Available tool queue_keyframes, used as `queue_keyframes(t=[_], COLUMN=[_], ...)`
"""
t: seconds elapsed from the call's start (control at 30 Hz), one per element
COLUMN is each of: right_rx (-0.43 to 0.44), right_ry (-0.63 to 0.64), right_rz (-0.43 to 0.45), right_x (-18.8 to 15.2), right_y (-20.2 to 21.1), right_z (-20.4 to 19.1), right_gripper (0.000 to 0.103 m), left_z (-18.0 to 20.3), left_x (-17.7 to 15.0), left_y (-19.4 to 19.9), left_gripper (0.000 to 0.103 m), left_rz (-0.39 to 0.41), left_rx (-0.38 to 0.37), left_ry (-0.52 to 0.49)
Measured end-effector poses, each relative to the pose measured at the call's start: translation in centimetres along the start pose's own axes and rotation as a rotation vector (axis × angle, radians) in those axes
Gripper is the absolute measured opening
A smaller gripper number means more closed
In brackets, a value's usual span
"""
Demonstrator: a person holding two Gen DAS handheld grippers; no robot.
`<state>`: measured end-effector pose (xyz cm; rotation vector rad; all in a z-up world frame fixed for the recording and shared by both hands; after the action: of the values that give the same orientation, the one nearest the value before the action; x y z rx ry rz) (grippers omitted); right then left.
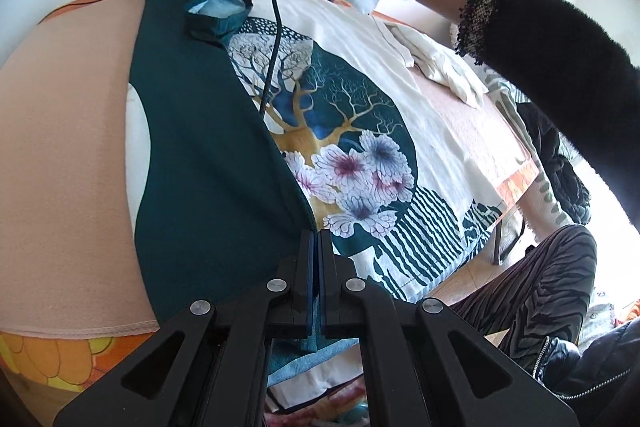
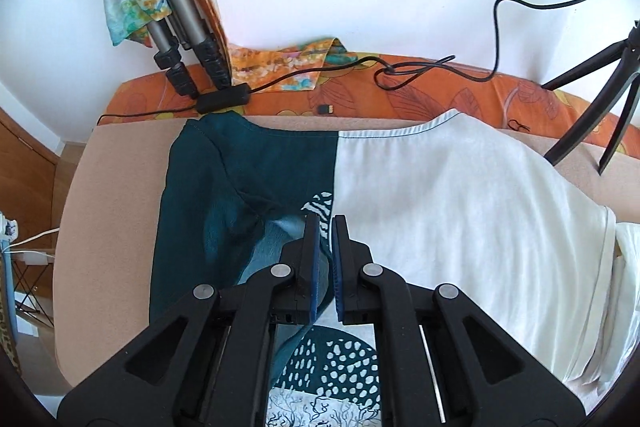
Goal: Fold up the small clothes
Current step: 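Fold the dark green side over toward the shirt's center with both grippers, then open both grippers and release the folded dark green side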
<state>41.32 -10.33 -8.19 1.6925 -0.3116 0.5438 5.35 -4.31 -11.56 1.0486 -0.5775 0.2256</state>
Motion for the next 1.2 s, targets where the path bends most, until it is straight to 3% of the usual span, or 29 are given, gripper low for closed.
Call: queue_keyframes(t=[0.07,0.13,0.27,0.4,0.47,0.5,0.53,0.57,0.73,0.87,0.97,1.07,1.1,1.13,1.2], right_rx=[0.014,0.098,0.219,0.195,0.214,0.228,0.244,0.253,0.147,0.039,0.047,0.109,0.130,0.140,0.164], right_ry=[-0.015,-0.022,-0.032,-0.073,-0.114,-0.129,-0.136,-0.133,0.043,0.033,0.008,-0.033,-0.041,-0.048,-0.040], right_rz=[0.036,0.041,-0.072,-0.123,-0.138,-0.136,-0.133,-0.130,-0.017,0.036,-0.007,-0.019,-0.022,-0.009,0.032], right_x=[0.0,-0.2,-0.9,-1.5,-1.5,-1.5,-1.5,-1.4,0.0,1.4,1.9,1.6,1.5,1.3,0.7], right_y=[1.3,2.0,0.0,-3.2,-4.5,-4.9,-5.2,-5.4,-3.2,-2.8,-2.9,-1.4,-0.6,0.6,3.5], right_z=[0.4,0.3,-1.0,-1.4,-1.2,-1.1,-1.2,-1.3,-2.6,-1.1,0.0,1.2,1.5,1.8,2.1], right_gripper=[0.029,0.053,0.053,0.053,0.050,0.039,0.017,0.006,0.003,0.003,0.003,0.019,0.036,0.047,0.047], left_z=[0.1,0.3,0.7,0.5,0.4,0.4,0.3,0.2,-0.1,0.2,0.8,1.4,1.5,1.4,1.1], left_x=[-0.1,-0.1,-0.1,-0.1,-0.1,-0.1,-0.1,-0.1,0.0,0.1,0.2,0.0,0.0,0.0,0.1], left_y=[-0.4,-0.6,-0.9,-0.9,-0.8,-0.8,-0.8,-0.7,-0.6,-1.0,-1.3,-0.7,-0.3,0.4,2.3], left_gripper=[0.000,0.000,0.000,0.000,0.000,0.000,0.000,0.000,0.000,0.001,0.018,0.023,0.023,0.023,0.023], left_rz=[-0.013,-0.016,-0.022,-0.026,-0.025,-0.024,-0.024,-0.022,-0.019,-0.035,-0.065,-0.066,-0.066,-0.055,0.000], left_rx=[-0.001,0.001,0.007,0.012,0.018,0.021,0.022,0.022,0.013,-0.011,-0.036,-0.052,-0.064,-0.079,-0.096], left_ry=[-0.001,-0.009,-0.022,-0.024,-0.027,-0.028,-0.026,-0.021,-0.004,-0.006,-0.008,-0.030,-0.028,-0.020,-0.003])
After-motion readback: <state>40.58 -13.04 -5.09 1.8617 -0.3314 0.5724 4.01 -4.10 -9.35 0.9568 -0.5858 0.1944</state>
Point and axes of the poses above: each gripper's, at about its wrist camera, not at the fingertips, and y roughly against the way its jaws point, z to its right, x to its top, the point moved 1 cm from there along -y, roughly the way its jaws point, and after that the axes turned 2 degrees about z, right-handed, at the moved point
